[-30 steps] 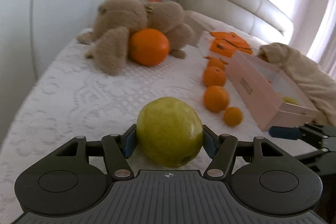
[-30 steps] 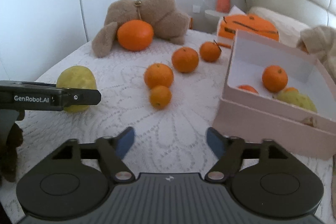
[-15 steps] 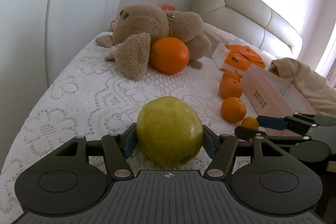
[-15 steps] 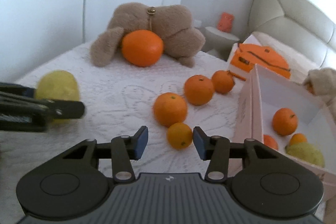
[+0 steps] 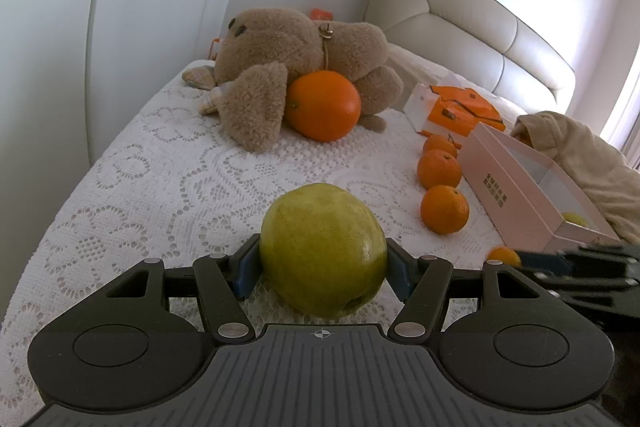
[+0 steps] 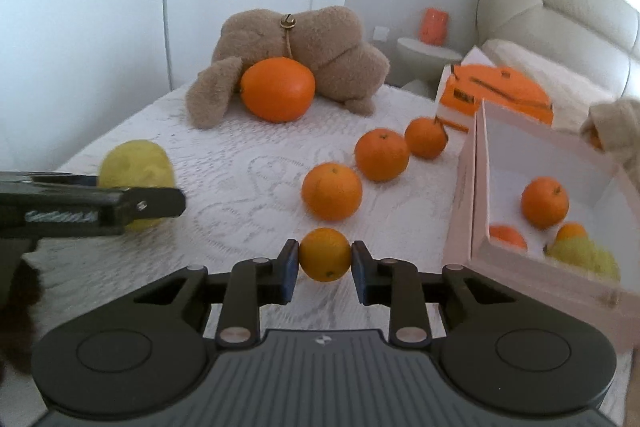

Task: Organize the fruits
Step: 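Carry the pear and orange over the pink box and open both grippers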

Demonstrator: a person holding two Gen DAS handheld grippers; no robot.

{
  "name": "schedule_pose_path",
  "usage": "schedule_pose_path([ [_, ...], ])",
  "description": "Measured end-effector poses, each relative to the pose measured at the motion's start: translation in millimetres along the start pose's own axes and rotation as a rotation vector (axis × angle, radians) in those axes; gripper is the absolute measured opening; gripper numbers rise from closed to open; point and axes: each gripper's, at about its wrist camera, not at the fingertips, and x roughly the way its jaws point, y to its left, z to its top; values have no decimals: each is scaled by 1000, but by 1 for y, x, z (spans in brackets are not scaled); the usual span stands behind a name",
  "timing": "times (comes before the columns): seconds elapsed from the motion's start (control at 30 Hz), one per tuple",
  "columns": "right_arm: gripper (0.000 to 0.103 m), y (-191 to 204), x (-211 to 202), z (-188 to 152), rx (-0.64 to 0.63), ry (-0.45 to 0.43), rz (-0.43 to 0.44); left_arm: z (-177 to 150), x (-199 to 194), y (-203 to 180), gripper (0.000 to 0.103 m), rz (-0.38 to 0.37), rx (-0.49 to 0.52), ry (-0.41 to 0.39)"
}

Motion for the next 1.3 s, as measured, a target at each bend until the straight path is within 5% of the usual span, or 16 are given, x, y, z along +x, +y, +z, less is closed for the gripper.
schedule_pose_path([
  [0.2,28,-17,-21,-19,69,-8,-2,-1,-4,-9,68,18,38,19],
  [0.47,28,-45,-33,-25,167,-39,1,-3,-12,-47,68,-102,96,86],
  [0.6,27,-60,-62,5,193,-179,17,50,-23,-84,68,-183,155,-23],
  [0.73,27,-99,-104,76,216,-367,-60,126,-31,-134,68,-262,226,-199],
  [0.8,27,-127,-120,115,235,-403,-105,155,-21,-155,68,-292,237,-204],
  [0.93,28,-173,-125,150,247,-383,-221,179,35,-191,68,-353,240,1],
  [1.1,28,-218,-97,137,290,-284,-268,145,118,-231,68,-374,368,347],
  [1.3,28,-255,-22,101,382,-69,-208,99,161,-255,68,-287,586,511],
])
